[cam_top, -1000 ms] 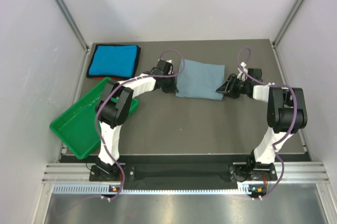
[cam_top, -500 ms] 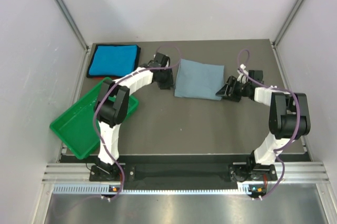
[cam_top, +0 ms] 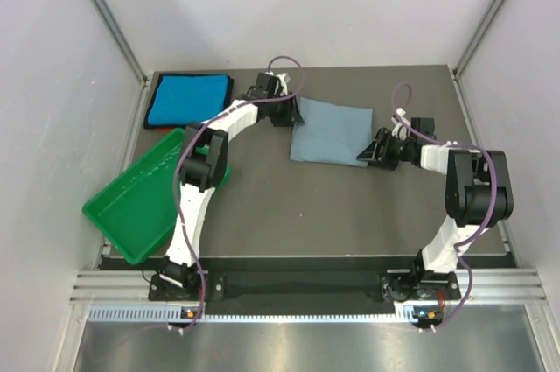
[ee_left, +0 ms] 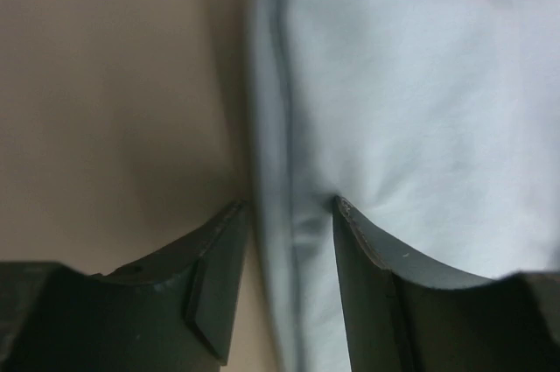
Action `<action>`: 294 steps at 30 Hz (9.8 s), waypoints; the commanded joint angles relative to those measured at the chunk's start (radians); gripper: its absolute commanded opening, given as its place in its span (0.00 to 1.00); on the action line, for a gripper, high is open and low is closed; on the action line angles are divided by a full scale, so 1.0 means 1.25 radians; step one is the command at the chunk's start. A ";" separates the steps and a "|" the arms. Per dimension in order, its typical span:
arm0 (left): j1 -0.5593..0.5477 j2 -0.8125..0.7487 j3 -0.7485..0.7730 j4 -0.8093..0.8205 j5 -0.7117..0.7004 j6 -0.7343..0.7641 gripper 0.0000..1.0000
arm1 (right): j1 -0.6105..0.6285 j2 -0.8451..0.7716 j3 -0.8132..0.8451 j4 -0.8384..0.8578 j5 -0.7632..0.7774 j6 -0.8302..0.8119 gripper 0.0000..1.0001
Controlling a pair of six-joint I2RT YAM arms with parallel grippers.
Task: Fold and stack the t-shirts
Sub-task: Fold the tshirt, then neatly place the folded tshirt to the corner
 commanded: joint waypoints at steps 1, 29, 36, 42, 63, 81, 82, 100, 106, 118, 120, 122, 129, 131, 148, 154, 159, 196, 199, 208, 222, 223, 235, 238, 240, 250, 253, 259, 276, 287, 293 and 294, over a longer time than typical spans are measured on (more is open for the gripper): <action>0.009 0.031 0.044 0.079 0.068 0.027 0.51 | 0.009 0.010 0.012 0.032 -0.011 -0.020 0.57; 0.071 0.102 0.060 0.133 0.022 -0.078 0.00 | 0.010 0.023 0.049 -0.028 0.063 -0.008 0.16; 0.083 0.000 0.086 0.084 0.033 -0.088 0.29 | 0.009 -0.061 0.163 -0.252 0.137 -0.006 0.52; 0.083 -0.091 0.066 0.038 0.038 -0.076 0.40 | 0.008 -0.042 0.300 -0.367 0.111 -0.037 0.38; -0.051 -0.092 -0.183 0.104 0.091 -0.043 0.35 | -0.019 0.282 0.483 -0.193 -0.162 -0.035 0.15; -0.030 -0.184 -0.240 0.052 0.039 -0.040 0.37 | 0.161 0.236 0.406 -0.038 -0.205 0.096 0.14; -0.030 -0.174 -0.250 0.054 0.039 -0.044 0.37 | 0.163 0.271 0.401 -0.031 -0.205 0.091 0.13; -0.021 -0.139 -0.189 -0.100 -0.051 -0.020 0.35 | 0.147 0.223 0.483 -0.159 -0.222 0.060 0.10; -0.016 -0.122 -0.179 -0.113 -0.060 -0.024 0.34 | 0.125 0.239 0.356 -0.064 -0.232 0.067 0.10; -0.002 -0.141 -0.108 -0.113 -0.089 -0.027 0.34 | 0.076 0.190 0.386 -0.114 -0.195 0.031 0.20; 0.003 -0.141 -0.058 -0.091 -0.066 -0.028 0.34 | 0.060 0.146 0.395 -0.125 -0.155 0.031 0.27; 0.005 -0.136 -0.036 -0.009 -0.026 -0.036 0.34 | 0.041 0.120 0.390 -0.130 -0.111 0.028 0.37; 0.004 -0.054 -0.020 0.258 0.177 -0.143 0.33 | -0.009 0.101 0.390 -0.140 0.011 -0.018 0.52; 0.005 -0.013 0.000 0.300 0.195 -0.152 0.33 | -0.024 0.118 0.401 -0.150 0.027 -0.027 0.53; 0.044 0.188 0.168 0.268 0.065 -0.197 0.32 | -0.047 0.273 0.422 -0.141 0.040 -0.108 0.42; 0.048 0.204 0.174 0.227 0.090 -0.189 0.31 | -0.063 0.304 0.427 -0.107 0.020 -0.084 0.16; 0.062 0.152 0.188 0.151 0.153 -0.142 0.39 | -0.067 0.256 0.428 -0.117 -0.004 -0.066 0.29; -0.007 0.096 -0.032 0.050 0.063 -0.016 0.44 | -0.052 0.020 0.233 -0.101 0.009 -0.030 0.70; -0.012 0.095 -0.029 0.056 0.063 -0.027 0.34 | -0.052 0.014 0.226 -0.097 0.002 -0.022 0.70; -0.089 -0.010 0.015 0.002 -0.049 -0.103 0.00 | -0.051 -0.024 0.164 -0.058 -0.009 0.008 0.70; -0.148 -0.197 -0.237 -0.027 -0.304 -0.235 0.00 | -0.051 -0.078 0.135 -0.144 0.043 -0.017 0.70; -0.143 -0.195 -0.237 -0.033 -0.298 -0.238 0.00 | -0.050 -0.083 0.136 -0.146 0.045 -0.019 0.70; -0.097 -0.198 -0.291 0.001 -0.256 -0.229 0.40 | -0.051 -0.110 0.145 -0.173 0.063 -0.020 0.70; -0.091 -0.185 -0.291 0.008 -0.258 -0.222 0.44 | -0.051 -0.110 0.147 -0.174 0.060 -0.017 0.70; -0.087 -0.165 -0.282 0.008 -0.256 -0.219 0.44 | -0.051 -0.110 0.148 -0.174 0.056 -0.017 0.70; -0.102 -0.108 -0.260 0.035 -0.161 -0.228 0.26 | -0.051 -0.106 0.158 -0.179 0.053 -0.019 0.70; -0.100 -0.100 -0.244 0.030 -0.158 -0.217 0.06 | -0.050 -0.109 0.150 -0.172 0.048 -0.014 0.70; -0.099 -0.110 -0.067 -0.158 -0.223 -0.080 0.00 | -0.039 -0.127 0.124 -0.157 0.043 -0.004 0.70; -0.097 -0.186 0.020 -0.287 -0.374 0.047 0.00 | -0.035 -0.145 0.105 -0.120 0.034 0.028 0.71; -0.018 -0.278 0.064 -0.376 -0.374 0.311 0.00 | -0.018 -0.161 0.093 -0.087 0.018 0.050 0.71; 0.013 -0.347 0.058 -0.346 -0.465 0.468 0.00 | 0.002 -0.168 0.083 -0.042 0.001 0.080 0.71; 0.019 -0.357 0.057 -0.332 -0.487 0.509 0.00 | 0.005 -0.166 0.082 -0.037 0.000 0.086 0.71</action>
